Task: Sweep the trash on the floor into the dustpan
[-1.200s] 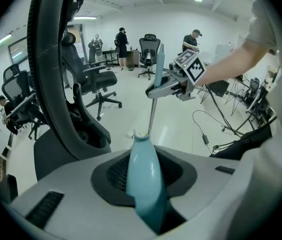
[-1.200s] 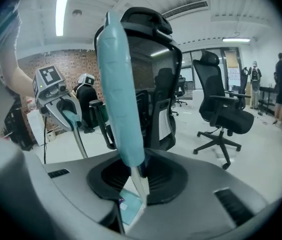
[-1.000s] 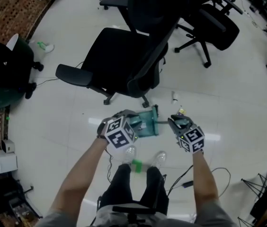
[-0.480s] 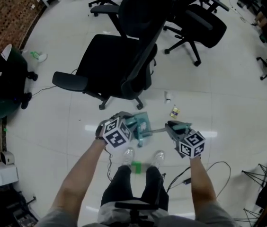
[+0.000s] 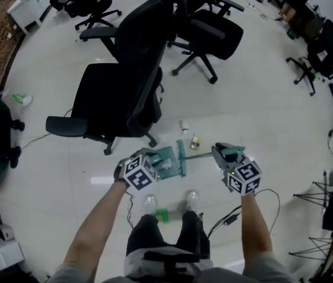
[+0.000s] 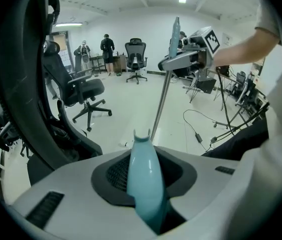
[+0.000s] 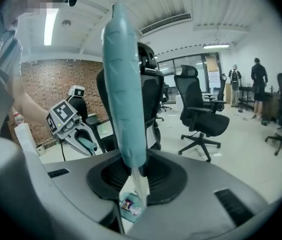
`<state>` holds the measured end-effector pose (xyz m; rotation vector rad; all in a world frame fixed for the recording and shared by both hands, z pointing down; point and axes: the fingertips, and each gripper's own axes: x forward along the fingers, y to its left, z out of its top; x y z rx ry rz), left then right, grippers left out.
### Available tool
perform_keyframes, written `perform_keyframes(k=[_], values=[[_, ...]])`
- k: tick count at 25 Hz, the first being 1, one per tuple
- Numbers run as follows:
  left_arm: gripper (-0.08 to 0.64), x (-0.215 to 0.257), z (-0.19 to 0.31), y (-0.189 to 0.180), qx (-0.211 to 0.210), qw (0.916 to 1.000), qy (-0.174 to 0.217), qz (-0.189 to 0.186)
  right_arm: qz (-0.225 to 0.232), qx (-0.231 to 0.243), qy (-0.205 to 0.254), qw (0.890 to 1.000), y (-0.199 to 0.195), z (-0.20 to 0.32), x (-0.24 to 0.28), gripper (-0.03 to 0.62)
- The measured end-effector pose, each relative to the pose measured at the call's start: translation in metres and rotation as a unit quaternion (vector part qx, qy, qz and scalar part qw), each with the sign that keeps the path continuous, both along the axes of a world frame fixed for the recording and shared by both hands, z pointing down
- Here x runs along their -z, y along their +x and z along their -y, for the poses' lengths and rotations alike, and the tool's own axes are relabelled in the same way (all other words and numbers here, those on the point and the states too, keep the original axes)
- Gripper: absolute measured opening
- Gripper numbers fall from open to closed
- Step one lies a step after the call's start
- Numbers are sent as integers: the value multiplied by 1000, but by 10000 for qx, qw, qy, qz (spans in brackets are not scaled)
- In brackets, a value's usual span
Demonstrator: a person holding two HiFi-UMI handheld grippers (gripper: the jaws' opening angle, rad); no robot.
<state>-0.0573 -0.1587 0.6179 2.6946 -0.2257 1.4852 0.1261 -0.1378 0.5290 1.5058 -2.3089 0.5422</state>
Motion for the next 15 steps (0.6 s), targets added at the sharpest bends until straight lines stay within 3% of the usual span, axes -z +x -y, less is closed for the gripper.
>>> perform_keyframes(k=[8,12,15], values=[[101,-5,8,78,377,9992,-23,138,-317,-282,169,9990,145,32,-26,67],[101,-15,3,110,622,9965,-4,554,-260,-133,108,9995,186,49,-47,67],[101,-18,3,139,763,9953,-9,595,-298,-38,-22,9995,216,51,-68,67]])
